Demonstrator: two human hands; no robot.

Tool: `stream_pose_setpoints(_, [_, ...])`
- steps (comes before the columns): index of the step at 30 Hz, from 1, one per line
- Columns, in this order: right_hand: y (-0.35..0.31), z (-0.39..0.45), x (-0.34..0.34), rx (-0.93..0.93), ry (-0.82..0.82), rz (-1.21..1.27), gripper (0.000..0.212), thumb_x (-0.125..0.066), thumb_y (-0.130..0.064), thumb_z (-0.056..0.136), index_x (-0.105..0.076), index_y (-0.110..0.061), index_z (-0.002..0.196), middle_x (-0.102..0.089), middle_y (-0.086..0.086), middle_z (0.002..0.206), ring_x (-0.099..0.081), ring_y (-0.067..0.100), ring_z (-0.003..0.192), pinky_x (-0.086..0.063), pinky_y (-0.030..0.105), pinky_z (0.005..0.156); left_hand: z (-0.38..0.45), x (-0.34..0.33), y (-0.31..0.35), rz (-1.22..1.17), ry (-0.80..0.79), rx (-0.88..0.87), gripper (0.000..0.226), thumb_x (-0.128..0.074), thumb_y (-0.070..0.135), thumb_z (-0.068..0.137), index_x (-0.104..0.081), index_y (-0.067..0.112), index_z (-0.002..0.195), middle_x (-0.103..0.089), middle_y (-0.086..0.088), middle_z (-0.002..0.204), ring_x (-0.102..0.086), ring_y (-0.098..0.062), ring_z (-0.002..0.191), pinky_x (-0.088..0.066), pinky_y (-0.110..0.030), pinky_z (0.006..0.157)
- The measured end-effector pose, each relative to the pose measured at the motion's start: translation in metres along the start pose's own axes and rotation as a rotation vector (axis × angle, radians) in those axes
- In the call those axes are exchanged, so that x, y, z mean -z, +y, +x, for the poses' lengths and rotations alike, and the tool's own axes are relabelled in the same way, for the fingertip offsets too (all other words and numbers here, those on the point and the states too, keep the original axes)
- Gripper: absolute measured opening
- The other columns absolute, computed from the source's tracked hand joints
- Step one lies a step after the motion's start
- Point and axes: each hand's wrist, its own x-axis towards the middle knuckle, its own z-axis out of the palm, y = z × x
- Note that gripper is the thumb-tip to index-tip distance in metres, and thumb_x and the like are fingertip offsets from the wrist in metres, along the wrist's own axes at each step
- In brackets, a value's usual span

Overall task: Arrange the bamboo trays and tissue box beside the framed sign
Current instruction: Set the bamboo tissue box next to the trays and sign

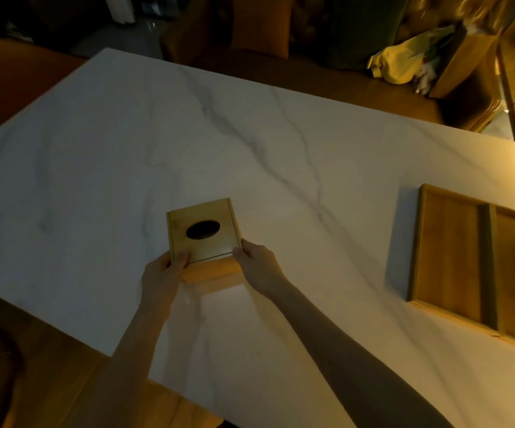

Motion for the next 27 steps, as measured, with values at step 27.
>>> stream_pose_setpoints(27, [0.079, -0.196, 0.13, -0.037, 0.685, 0.297, 0.026, -0.044, -0.023, 0.094, -0.06, -0.022, 0.114, -0.067, 0.023, 0.103, -0.055, 0.041, 0.1, -0.046, 0.053, 0.09, -0.148, -0.142, 0.067, 0.1, -0.445, -0.474, 0.021, -0.048, 0.026, 0.089, -0.062, 0.01, 0.09, -0.053, 0.004, 0.057, -0.047, -0.011, 0.052, -0.037, -0.008, 0.04])
